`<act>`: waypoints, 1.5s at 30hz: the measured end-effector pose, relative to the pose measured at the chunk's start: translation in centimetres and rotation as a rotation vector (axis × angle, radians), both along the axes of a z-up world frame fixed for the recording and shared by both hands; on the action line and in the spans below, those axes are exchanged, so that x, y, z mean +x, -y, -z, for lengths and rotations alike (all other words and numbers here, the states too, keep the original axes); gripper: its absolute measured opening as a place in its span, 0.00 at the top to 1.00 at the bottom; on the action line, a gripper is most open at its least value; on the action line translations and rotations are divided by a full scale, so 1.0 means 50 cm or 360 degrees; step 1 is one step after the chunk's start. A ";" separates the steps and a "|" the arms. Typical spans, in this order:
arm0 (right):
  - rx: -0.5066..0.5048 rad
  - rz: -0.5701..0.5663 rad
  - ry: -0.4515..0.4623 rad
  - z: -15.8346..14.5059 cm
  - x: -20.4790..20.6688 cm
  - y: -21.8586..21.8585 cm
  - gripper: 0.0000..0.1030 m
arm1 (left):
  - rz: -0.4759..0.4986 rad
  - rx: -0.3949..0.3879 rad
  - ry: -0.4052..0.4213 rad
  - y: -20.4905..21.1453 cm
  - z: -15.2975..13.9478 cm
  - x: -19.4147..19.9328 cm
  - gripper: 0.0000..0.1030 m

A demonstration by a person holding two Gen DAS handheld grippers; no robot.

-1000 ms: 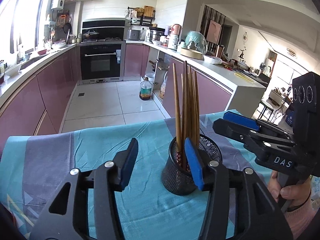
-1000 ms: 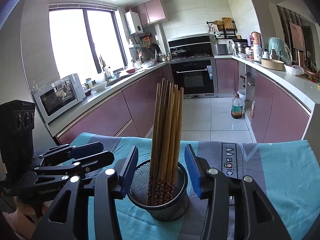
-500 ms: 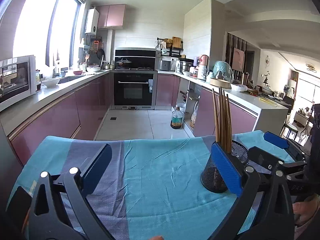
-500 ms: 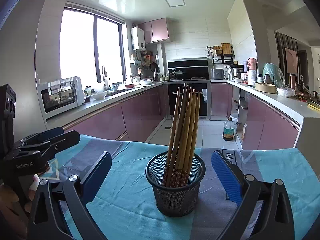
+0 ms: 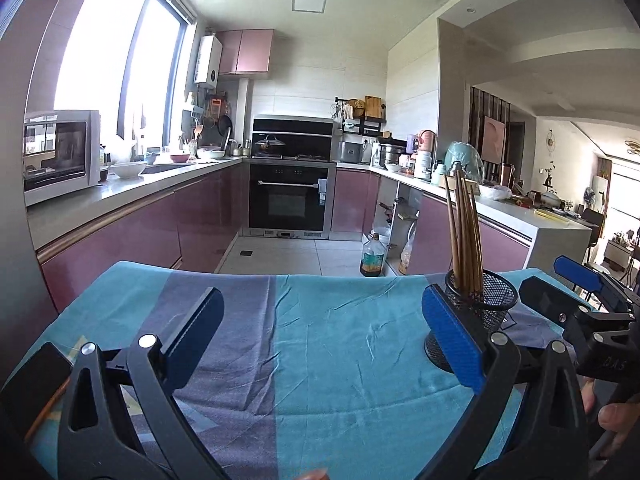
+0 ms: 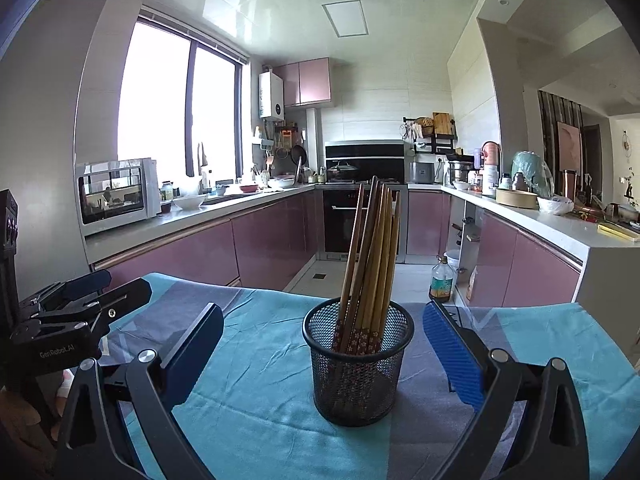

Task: Organize utensils

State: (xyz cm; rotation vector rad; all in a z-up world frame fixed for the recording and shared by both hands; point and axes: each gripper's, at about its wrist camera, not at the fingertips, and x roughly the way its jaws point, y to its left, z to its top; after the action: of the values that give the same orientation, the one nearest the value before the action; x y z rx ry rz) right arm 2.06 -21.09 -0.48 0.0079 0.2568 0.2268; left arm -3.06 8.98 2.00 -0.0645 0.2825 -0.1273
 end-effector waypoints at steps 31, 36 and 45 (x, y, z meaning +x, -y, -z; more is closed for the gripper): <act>0.0026 0.0058 0.0033 -0.002 -0.018 -0.003 0.06 | -0.0011 -0.0036 0.0031 0.011 0.006 -0.012 0.05; 0.0025 0.0066 0.0043 -0.003 -0.021 -0.002 0.06 | -0.0014 -0.0039 0.0027 0.012 0.008 -0.012 0.05; 0.0025 0.0068 0.0048 -0.005 -0.021 -0.001 0.06 | -0.0012 -0.0038 0.0025 0.012 0.008 -0.013 0.05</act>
State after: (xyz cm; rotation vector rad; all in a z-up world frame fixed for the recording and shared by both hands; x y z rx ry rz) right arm 1.01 -21.03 -0.22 0.0253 0.2244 0.1863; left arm -3.69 8.36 1.60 -0.0883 0.2649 -0.1235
